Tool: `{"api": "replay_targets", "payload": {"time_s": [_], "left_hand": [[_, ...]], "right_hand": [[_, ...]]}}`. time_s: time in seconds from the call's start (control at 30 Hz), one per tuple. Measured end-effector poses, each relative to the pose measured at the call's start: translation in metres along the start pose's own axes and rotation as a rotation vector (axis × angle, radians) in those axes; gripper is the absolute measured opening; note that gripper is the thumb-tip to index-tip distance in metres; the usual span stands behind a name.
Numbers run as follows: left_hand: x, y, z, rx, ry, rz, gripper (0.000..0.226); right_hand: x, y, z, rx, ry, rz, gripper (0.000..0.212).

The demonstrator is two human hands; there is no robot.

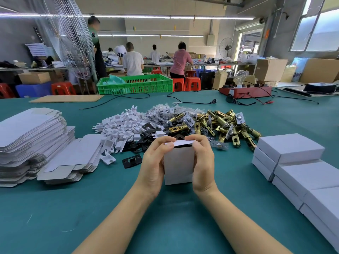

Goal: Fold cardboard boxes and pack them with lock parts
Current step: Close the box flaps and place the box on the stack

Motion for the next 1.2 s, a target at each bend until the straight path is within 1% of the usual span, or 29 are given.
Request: {"api": "replay_targets", "payload": {"time_s": [0.13,0.2,0.3,0.47,0.63,0.77,0.87,0.97,1.2], "left_hand": [[-0.005,-0.003,0.004,0.008,-0.039,-0.059,0.023],[-0.007,-0.001,0.005,0.042,-0.169,-0.097,0.024],[-0.005,0.004,0.003,0.181,-0.442,-0.123,0.019],[-0.001,0.007,0.006,0.339,-0.636,-0.096,0.019],[-0.001,0.007,0.005,0.34,-0.639,-0.093,0.016],[-0.001,0.006,0.004,0.294,-0.56,-0.115,0.014],[0.001,0.006,0.002,0.312,-0.531,-0.124,0.01],[0.001,0.005,0.001,0.325,-0.526,-0.114,0.01],[0.003,0.003,0.002,0.354,-0.572,-0.101,0.016]], "right_hand": [[-0.002,0.0,-0.002,-0.056,0.09,0.003,0.018],[-0.001,0.0,-0.005,-0.071,0.128,-0.007,0.013],[-0.001,0.002,-0.008,-0.085,0.172,-0.033,0.011],[-0.001,0.001,-0.009,-0.087,0.218,-0.033,0.012],[-0.002,-0.002,-0.007,-0.108,0.258,-0.033,0.014],[0.0,-0.001,-0.004,-0.17,0.297,-0.041,0.015],[0.001,0.004,-0.005,-0.225,0.314,-0.061,0.019],[0.002,0.005,-0.006,-0.238,0.328,-0.066,0.021],[0.002,0.004,-0.005,-0.242,0.287,-0.074,0.007]]}}
Point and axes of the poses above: each hand's wrist, its own y-axis away from the middle knuckle, its own x-axis out of the palm, z = x × y, the point moved 3 cm from there along -y, towards the middle knuckle, and after that the axes turned 6 degrees about z, right-handed, at the moved point
